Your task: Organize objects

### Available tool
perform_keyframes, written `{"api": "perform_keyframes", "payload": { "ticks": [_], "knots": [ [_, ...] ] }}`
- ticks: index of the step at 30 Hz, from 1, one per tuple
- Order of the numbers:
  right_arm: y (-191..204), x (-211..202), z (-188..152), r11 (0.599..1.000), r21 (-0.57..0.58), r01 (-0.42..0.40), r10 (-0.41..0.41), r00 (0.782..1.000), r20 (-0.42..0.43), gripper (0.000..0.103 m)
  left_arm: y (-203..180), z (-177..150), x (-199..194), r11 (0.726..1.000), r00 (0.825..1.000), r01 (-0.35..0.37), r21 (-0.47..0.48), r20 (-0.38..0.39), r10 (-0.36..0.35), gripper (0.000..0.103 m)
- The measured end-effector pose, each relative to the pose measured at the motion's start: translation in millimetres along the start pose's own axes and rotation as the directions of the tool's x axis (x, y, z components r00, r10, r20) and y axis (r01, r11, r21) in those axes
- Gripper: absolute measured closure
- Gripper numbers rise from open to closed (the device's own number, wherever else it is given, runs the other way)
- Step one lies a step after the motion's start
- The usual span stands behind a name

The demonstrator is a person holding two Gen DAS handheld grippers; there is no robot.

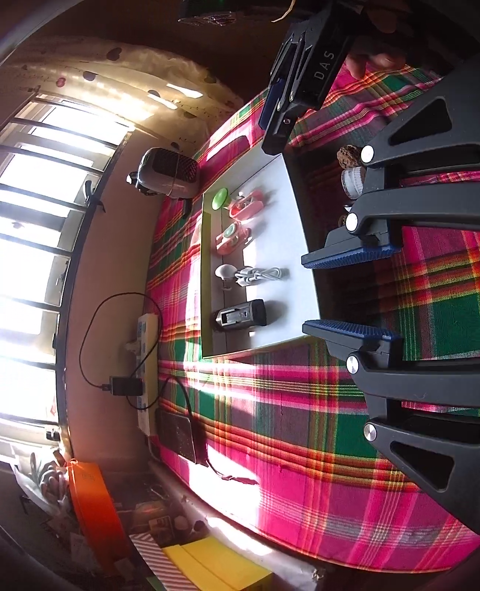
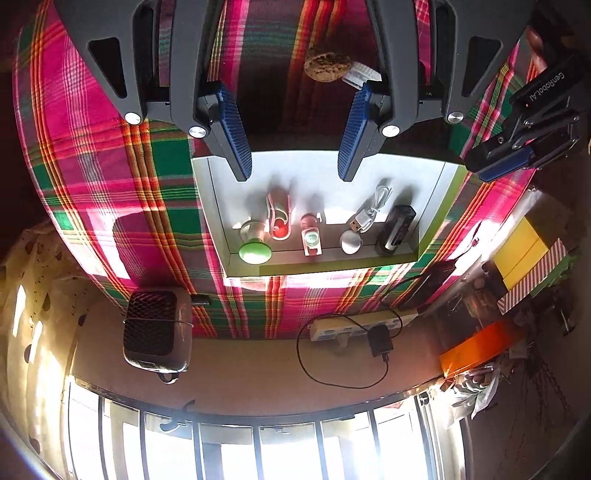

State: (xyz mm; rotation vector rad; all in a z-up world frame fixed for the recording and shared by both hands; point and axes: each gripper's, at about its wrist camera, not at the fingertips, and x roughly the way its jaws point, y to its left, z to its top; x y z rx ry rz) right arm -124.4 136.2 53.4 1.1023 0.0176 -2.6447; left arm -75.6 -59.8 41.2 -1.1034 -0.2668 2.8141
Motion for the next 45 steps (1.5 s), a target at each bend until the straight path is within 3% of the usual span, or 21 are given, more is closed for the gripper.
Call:
{"api": "perform_keyframes", "payload": {
  "ticks": [7, 22, 31, 45],
  "knots": [
    [-12, -6, -24, 0.999, 0.043, 0.027, -0.026, 0.999, -0.018, 0.053, 7, -17, 2, 0.999, 0.999, 0.032, -0.003, -0.035, -0.032, 0.076],
    [-13, -6, -62, 0.993, -0.021, -0.114, 0.112, 0.992, -0.061, 0.053, 3, -46, 11, 0.989, 0.984, 0.141, -0.048, -0.106, -0.146, 0.076],
    [-8, -2, -63, 0.983, -0.061, -0.176, 0.171, 0.983, -0.073, 0.049, -4, -45, 11, 0.99, 0.985, 0.128, -0.056, -0.113, -0.133, 0.075],
    [1, 18, -60, 0.98, -0.11, -0.167, 0.151, 0.979, -0.139, 0.048, -17, -42, 15, 0.985, 0.978, 0.154, -0.073, -0.131, -0.163, 0.072]
  ]
}}
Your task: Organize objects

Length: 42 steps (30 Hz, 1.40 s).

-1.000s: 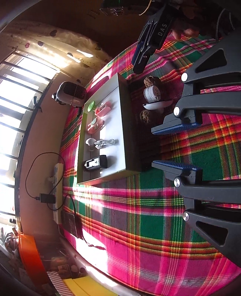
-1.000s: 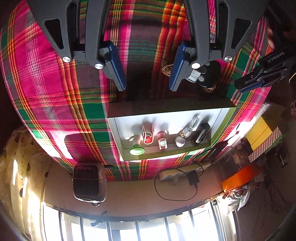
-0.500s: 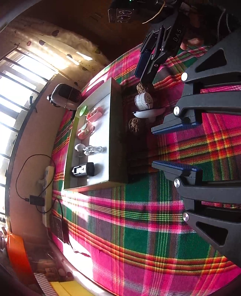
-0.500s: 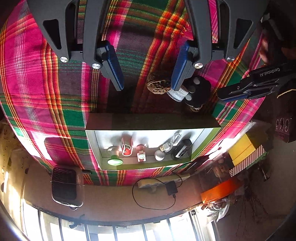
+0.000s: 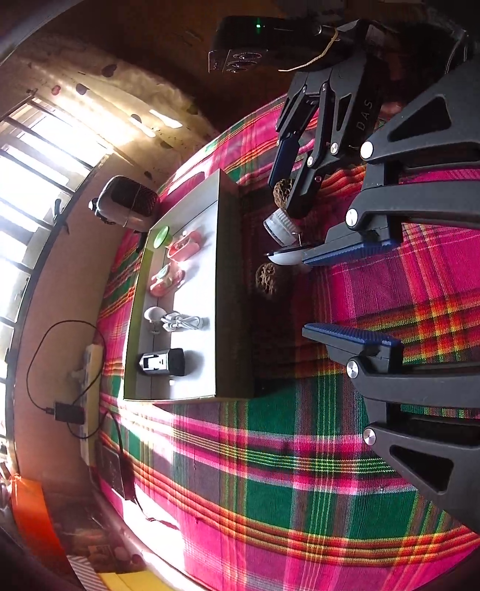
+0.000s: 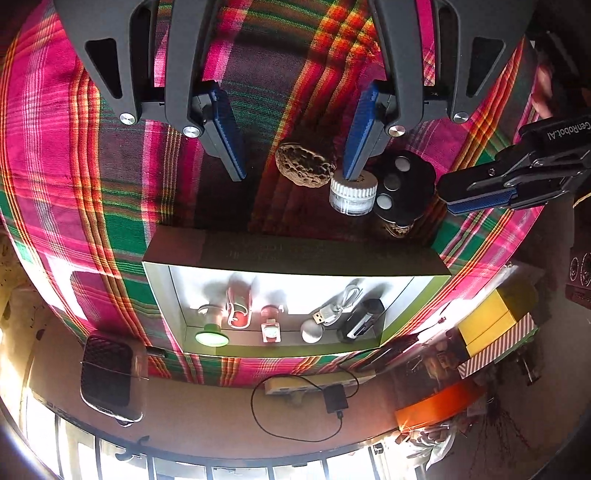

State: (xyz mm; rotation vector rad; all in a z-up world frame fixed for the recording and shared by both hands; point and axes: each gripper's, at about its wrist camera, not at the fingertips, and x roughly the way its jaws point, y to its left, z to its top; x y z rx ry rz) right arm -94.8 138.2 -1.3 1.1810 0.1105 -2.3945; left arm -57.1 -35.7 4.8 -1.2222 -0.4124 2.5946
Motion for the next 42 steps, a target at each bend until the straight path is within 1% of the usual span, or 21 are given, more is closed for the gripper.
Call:
{"api": "perform_keyframes", "payload": {
  "ticks": [2, 5, 7, 10, 19, 25, 29, 33, 38, 42],
  "knots": [
    [-1, 0, 1, 1.0, -0.001, -0.003, 0.003, 1.0, -0.001, 0.048, -1, 0, 0, 1.0, 1.0, -0.001, 0.002, -0.001, 0.001, 0.072],
    [-3, 1, 2, 1.0, -0.008, 0.014, -0.014, 1.0, -0.004, 0.048, -4, 1, 0, 1.0, 1.0, 0.012, 0.004, 0.001, -0.012, 0.072],
    [-4, 1, 2, 1.0, -0.012, 0.01, -0.01, 1.0, -0.004, 0.048, -5, 2, 0, 1.0, 1.0, 0.03, -0.004, 0.007, -0.03, 0.071],
    [-7, 0, 2, 1.0, -0.012, 0.001, -0.001, 1.0, -0.004, 0.048, -7, 4, 0, 0.999, 0.999, 0.036, -0.009, 0.012, -0.035, 0.069],
    [-11, -2, 2, 1.0, -0.017, 0.008, -0.008, 1.0, -0.005, 0.048, -16, 4, 4, 0.999, 0.999, 0.05, 0.0, -0.004, -0.05, 0.069],
    [-14, -2, 2, 1.0, -0.02, 0.006, -0.006, 1.0, -0.005, 0.052, -20, 6, 14, 0.999, 0.999, 0.043, 0.003, -0.029, -0.042, 0.069],
    [-15, -3, 2, 0.999, -0.028, 0.018, -0.018, 1.0, -0.005, 0.06, -23, 8, 18, 1.0, 0.999, 0.029, 0.012, -0.039, -0.028, 0.069],
    [-18, -4, 2, 1.0, -0.026, 0.018, -0.018, 1.0, -0.005, 0.064, -26, 10, 23, 1.0, 0.999, 0.027, 0.016, -0.044, -0.026, 0.069],
    [-18, -4, 1, 0.999, -0.031, 0.025, -0.025, 1.0, -0.006, 0.067, -26, 14, 29, 1.0, 0.998, 0.021, 0.003, -0.053, -0.021, 0.069],
    [-18, -4, 1, 0.999, -0.035, 0.024, -0.024, 1.0, -0.006, 0.067, -24, 16, 34, 1.0, 0.998, 0.025, -0.017, -0.058, -0.026, 0.069]
  ]
}}
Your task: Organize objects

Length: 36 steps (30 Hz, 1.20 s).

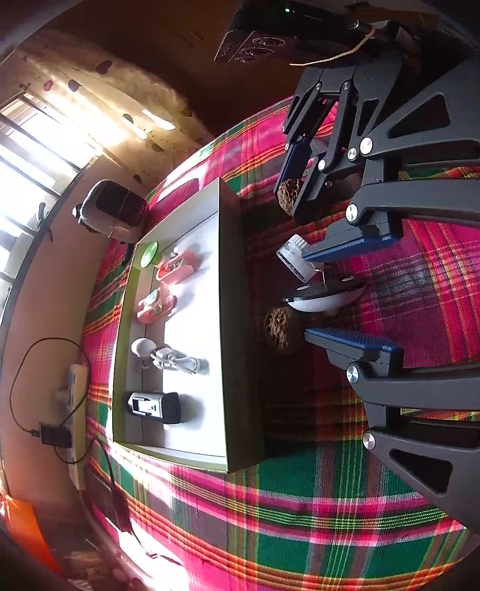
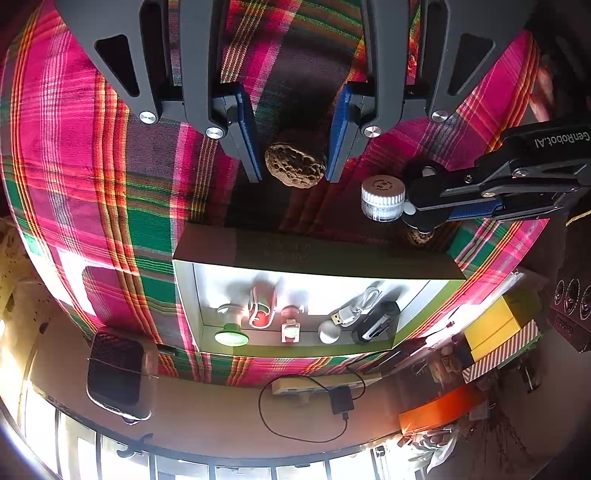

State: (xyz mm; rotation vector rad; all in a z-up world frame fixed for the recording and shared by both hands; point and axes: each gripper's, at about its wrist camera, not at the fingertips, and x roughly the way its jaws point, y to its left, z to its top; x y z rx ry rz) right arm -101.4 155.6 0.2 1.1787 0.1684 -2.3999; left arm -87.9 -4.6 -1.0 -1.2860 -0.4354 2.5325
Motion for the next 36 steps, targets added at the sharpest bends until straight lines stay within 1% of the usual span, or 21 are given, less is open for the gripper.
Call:
{"api": "perform_keyframes", "payload": {
  "ticks": [13, 18, 34, 36],
  "knots": [
    [1.0, 0.1, 0.2, 1.0, -0.005, 0.003, -0.003, 1.0, -0.001, 0.067, 0.0, 2.0, 3.1, 1.0, 1.0, -0.01, 0.004, 0.0, 0.01, 0.069],
    [1.1, 0.1, 0.0, 1.0, -0.005, 0.003, -0.003, 1.0, -0.001, 0.067, 2.1, 2.7, 3.4, 1.0, 1.0, -0.024, 0.001, 0.001, 0.024, 0.076],
    [0.6, 0.2, 0.1, 1.0, -0.005, 0.003, -0.003, 1.0, -0.001, 0.067, 2.9, 1.1, 1.9, 0.999, 0.999, -0.044, 0.017, 0.008, 0.044, 0.077],
    [0.3, 0.1, 0.3, 1.0, -0.003, 0.005, -0.005, 1.0, 0.0, 0.069, 1.5, 0.7, 1.2, 0.999, 0.999, -0.048, 0.018, 0.009, 0.048, 0.077]
  ]
}}
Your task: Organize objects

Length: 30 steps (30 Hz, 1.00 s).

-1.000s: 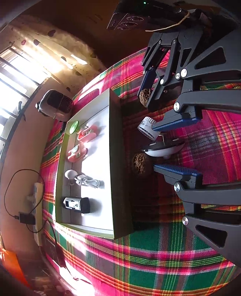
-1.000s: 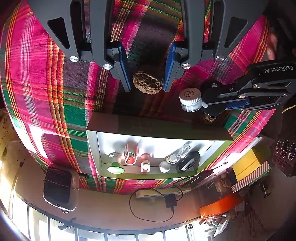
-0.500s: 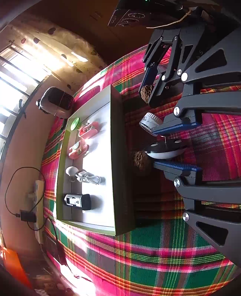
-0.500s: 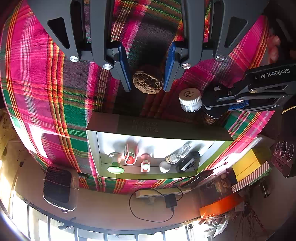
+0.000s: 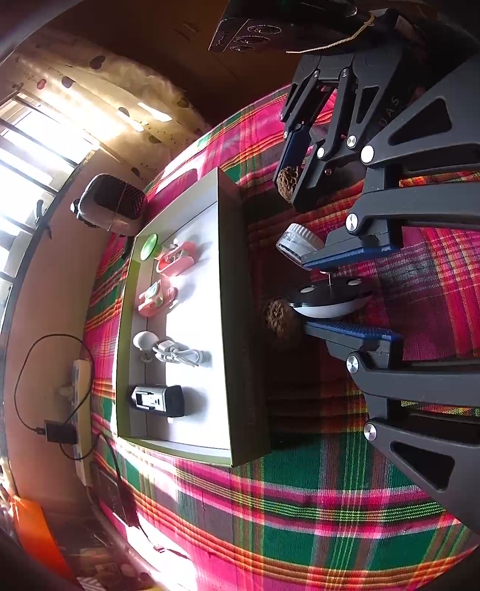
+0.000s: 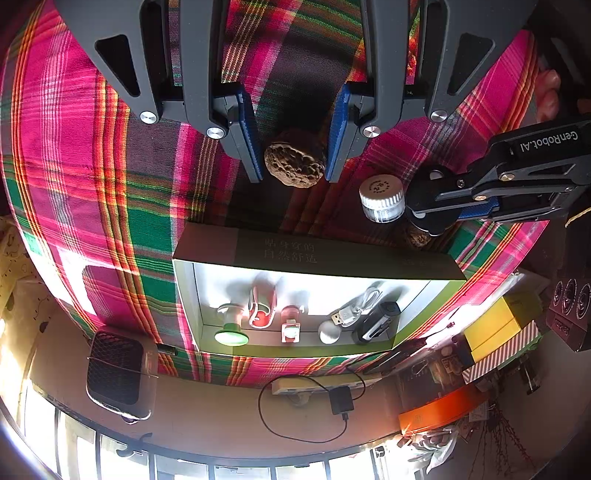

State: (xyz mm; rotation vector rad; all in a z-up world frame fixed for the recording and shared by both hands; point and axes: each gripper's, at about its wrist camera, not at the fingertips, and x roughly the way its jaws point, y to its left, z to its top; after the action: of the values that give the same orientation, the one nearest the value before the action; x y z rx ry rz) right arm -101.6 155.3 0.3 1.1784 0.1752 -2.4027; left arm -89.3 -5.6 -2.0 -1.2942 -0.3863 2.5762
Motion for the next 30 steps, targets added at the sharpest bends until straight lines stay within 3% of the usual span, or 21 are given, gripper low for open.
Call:
{"api": "perform_keyframes", "payload": {
  "ticks": [30],
  "knots": [
    [-1, -4, -1, 1.0, 0.009, 0.001, -0.002, 1.0, 0.01, 0.07, 2, -1, -14, 1.0, 1.0, -0.019, 0.024, 0.018, 0.018, 0.077]
  ]
}}
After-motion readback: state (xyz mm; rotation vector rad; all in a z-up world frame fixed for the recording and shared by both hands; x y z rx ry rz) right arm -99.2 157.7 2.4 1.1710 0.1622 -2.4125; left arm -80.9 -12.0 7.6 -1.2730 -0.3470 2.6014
